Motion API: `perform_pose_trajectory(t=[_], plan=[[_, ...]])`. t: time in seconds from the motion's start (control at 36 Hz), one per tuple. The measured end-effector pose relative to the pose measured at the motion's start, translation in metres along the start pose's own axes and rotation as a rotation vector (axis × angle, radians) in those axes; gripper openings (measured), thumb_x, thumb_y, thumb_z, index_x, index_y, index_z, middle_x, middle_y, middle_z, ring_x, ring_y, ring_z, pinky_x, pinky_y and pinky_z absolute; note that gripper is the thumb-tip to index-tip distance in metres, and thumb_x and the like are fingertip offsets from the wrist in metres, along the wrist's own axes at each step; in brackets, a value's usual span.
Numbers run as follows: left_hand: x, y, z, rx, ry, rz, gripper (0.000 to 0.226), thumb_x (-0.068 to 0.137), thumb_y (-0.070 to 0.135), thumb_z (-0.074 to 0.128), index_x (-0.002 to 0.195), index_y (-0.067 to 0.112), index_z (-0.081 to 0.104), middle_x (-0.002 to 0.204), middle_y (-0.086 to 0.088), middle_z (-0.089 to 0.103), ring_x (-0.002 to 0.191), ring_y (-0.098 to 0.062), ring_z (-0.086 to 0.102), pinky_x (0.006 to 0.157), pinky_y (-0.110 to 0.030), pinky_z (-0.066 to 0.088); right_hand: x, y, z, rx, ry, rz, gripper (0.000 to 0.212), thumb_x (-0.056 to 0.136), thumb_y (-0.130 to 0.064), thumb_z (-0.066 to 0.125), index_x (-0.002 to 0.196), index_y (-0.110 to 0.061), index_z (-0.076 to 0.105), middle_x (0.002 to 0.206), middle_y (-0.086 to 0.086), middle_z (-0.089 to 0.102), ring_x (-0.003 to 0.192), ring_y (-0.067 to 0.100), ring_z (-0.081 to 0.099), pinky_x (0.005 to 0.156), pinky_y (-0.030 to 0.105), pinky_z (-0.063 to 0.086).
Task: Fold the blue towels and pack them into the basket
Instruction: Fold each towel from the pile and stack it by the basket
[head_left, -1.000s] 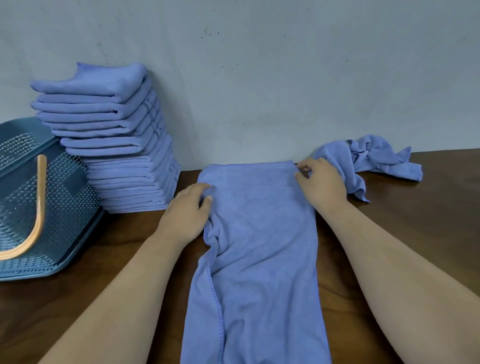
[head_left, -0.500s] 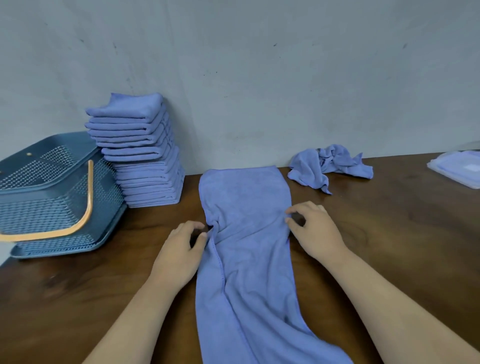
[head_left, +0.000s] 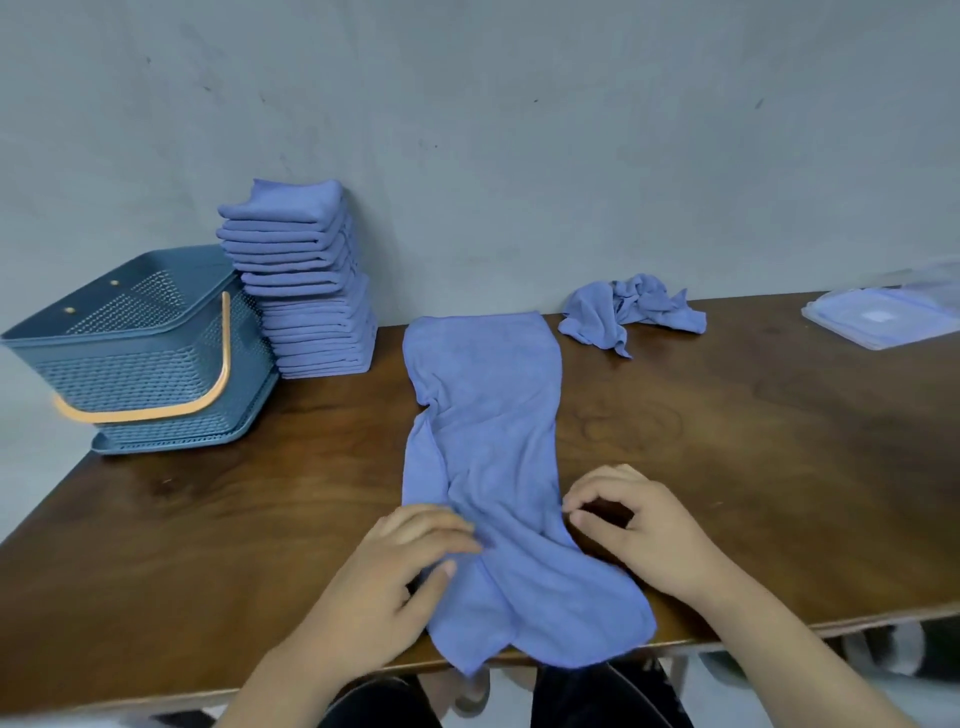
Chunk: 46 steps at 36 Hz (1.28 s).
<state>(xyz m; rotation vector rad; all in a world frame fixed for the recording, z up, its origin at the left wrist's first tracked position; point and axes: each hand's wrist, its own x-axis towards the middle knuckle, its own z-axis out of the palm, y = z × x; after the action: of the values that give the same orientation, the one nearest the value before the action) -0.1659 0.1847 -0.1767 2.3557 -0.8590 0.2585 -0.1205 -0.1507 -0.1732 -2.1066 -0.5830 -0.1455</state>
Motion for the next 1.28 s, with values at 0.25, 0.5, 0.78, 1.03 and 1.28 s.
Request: perform_pose_trajectory(t=[0.25, 0.5, 0.78, 1.03, 1.28], plan=[[0.014, 0.022, -0.014, 0.145, -0.397, 0.064, 0.044, 0.109, 0.024, 0.048, 0.145, 0.048, 0.056, 0.141, 0.032, 0.048, 0.137, 0.007, 0.039, 0.119, -0.023, 0.025, -0.049, -0.018, -0.018, -0.172, -0.281, -0.146, 0.018, 0.087, -0.045, 0.084, 0.104, -0.046, 0.077, 0.125, -0.02, 0.068, 0.127, 0.016, 0.057, 0.109, 0.039, 0.041], [0.026, 0.022, -0.032, 0.165, -0.402, 0.05, 0.008, 0.097, 0.036, 0.065, 0.103, 0.04, 0.064, 0.106, 0.023, 0.055, 0.108, -0.002, 0.048, 0.099, -0.025, 0.042, -0.062, -0.028, -0.037, -0.311, -0.378, -0.142, 0.029, 0.086, -0.047, 0.082, 0.114, -0.044, 0.078, 0.136, -0.033, 0.061, 0.136, 0.002, 0.053, 0.115, 0.03, 0.035], [0.001, 0.028, -0.086, -0.401, 0.059, -0.105, 0.016, 0.098, 0.023, 0.064, 0.091, 0.009, 0.062, 0.1, -0.007, 0.075, 0.103, -0.031, 0.072, 0.12, -0.033, 0.035, -0.046, -0.041, -0.055, 0.168, -0.01, -0.052, 0.008, 0.106, -0.025, 0.064, 0.105, -0.02, 0.07, 0.11, 0.0, 0.077, 0.13, 0.015, 0.064, 0.103, 0.035, 0.051], [-0.008, 0.024, -0.099, -0.428, 0.282, -0.099, 0.014, 0.102, 0.022, 0.058, 0.097, 0.014, 0.069, 0.086, -0.004, 0.062, 0.077, -0.029, 0.058, 0.067, -0.036, 0.043, -0.013, -0.077, -0.065, 0.412, 0.285, -0.082, 0.019, 0.101, -0.034, 0.071, 0.109, -0.017, 0.077, 0.104, 0.007, 0.076, 0.096, 0.019, 0.073, 0.08, 0.022, 0.057], [0.007, 0.014, -0.083, -0.451, 0.388, -0.153, 0.032, 0.106, 0.034, 0.053, 0.083, 0.014, 0.065, 0.076, -0.004, 0.058, 0.069, -0.026, 0.053, 0.063, -0.032, 0.04, 0.014, -0.079, -0.056, 0.374, 0.316, 0.032, 0.015, 0.1, -0.032, 0.068, 0.108, -0.027, 0.08, 0.109, -0.001, 0.079, 0.106, 0.016, 0.073, 0.087, 0.02, 0.055]])
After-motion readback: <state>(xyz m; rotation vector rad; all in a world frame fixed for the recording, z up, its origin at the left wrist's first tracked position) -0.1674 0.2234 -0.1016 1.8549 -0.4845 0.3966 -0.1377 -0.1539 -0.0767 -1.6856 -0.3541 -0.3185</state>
